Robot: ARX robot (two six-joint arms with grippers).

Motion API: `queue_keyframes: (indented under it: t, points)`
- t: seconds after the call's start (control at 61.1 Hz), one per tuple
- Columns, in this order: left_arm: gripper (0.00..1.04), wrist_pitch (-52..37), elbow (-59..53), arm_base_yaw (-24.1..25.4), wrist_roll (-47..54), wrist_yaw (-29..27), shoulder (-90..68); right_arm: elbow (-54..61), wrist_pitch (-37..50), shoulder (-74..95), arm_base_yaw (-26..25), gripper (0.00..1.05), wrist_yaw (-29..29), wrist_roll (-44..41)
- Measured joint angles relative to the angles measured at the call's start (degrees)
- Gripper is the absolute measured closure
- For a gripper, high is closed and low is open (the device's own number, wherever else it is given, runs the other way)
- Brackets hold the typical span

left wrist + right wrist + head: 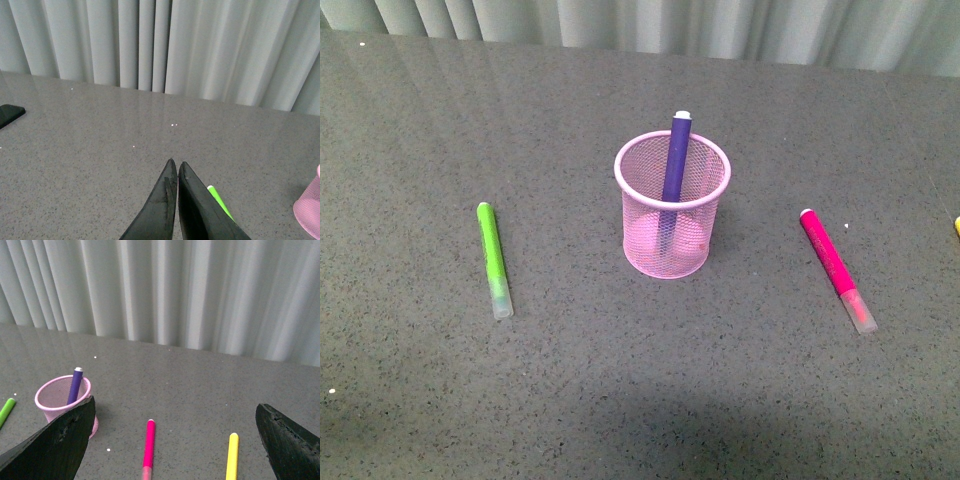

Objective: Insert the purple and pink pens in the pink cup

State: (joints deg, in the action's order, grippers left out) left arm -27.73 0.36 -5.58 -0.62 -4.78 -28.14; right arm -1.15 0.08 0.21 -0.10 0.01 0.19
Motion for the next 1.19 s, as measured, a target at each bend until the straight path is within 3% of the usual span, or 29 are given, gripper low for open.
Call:
queue_keyframes:
  t: [0.065, 0.164, 0.769, 0.867, 1.113, 1.195]
  points:
    - [1.03, 2.4, 0.0, 3.7, 0.0, 4.3, 2.7, 0.0, 0.0, 0.0, 0.0, 0.07, 0.0, 0.0]
    - [1.03, 4.9, 0.0, 5.3, 0.0, 4.3, 5.3, 0.0, 0.0, 0.0, 0.0, 0.07, 0.0, 0.0]
    - [1.03, 17.8, 0.0, 5.3, 0.0, 4.7, 18.3, 0.0, 0.0, 0.0, 0.0, 0.07, 0.0, 0.0]
    - [1.03, 26.6, 0.0, 5.3, 0.0, 4.8, 24.9, 0.0, 0.0, 0.0, 0.0, 0.07, 0.0, 0.0]
    - [1.03, 27.8, 0.0, 5.5, 0.1, 4.8, 27.3, 0.0, 0.0, 0.0, 0.0, 0.07, 0.0, 0.0]
    - [0.91, 27.8, 0.0, 5.5, 0.1, 4.8, 27.3, 0.0, 0.0, 0.0, 0.0, 0.07, 0.0, 0.0]
